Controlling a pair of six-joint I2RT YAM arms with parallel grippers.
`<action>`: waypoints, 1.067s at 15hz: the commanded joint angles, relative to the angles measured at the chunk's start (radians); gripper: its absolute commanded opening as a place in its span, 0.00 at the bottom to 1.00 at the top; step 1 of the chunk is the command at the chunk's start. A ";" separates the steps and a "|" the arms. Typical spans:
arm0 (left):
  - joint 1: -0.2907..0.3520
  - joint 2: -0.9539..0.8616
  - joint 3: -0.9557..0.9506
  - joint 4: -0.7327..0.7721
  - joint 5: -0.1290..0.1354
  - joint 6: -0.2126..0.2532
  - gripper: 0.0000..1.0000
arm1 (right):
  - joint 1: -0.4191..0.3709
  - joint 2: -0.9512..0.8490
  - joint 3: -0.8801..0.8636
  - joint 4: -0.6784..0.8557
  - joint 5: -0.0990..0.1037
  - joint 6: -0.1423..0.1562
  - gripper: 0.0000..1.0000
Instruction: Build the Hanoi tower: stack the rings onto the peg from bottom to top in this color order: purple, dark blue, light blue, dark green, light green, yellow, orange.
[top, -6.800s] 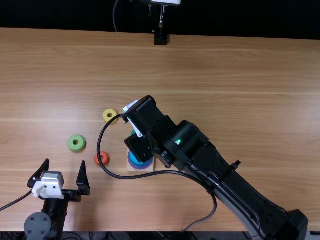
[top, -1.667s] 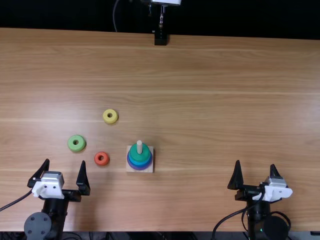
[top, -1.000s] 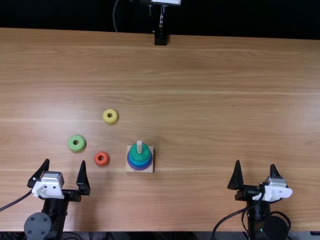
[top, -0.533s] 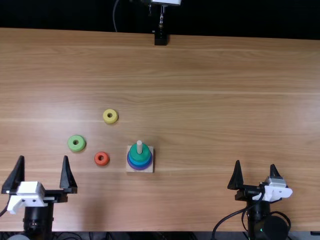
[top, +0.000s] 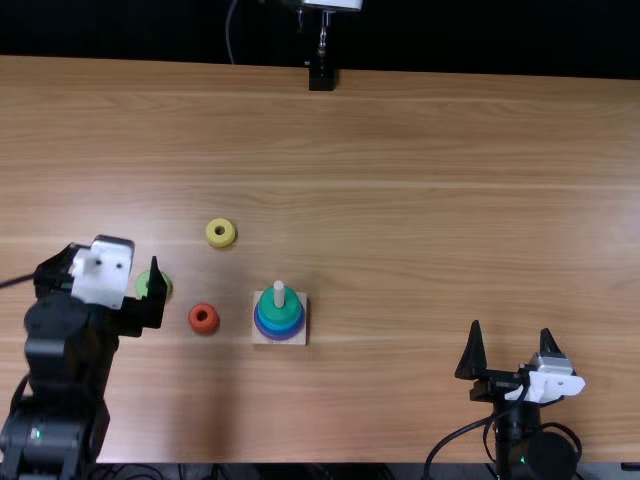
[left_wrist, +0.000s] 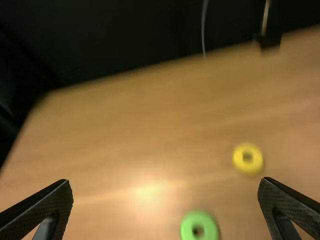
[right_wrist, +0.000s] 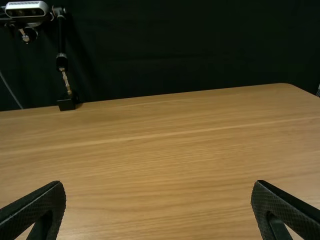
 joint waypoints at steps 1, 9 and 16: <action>0.006 0.100 0.090 -0.072 -0.001 0.025 1.00 | -0.007 -0.006 -0.008 0.003 -0.007 -0.004 1.00; 0.009 0.475 0.157 -0.207 -0.003 -0.128 1.00 | -0.007 -0.006 -0.008 0.003 -0.007 -0.004 1.00; 0.012 0.631 0.179 -0.203 -0.003 -0.126 1.00 | -0.005 -0.006 -0.008 0.003 -0.007 -0.004 1.00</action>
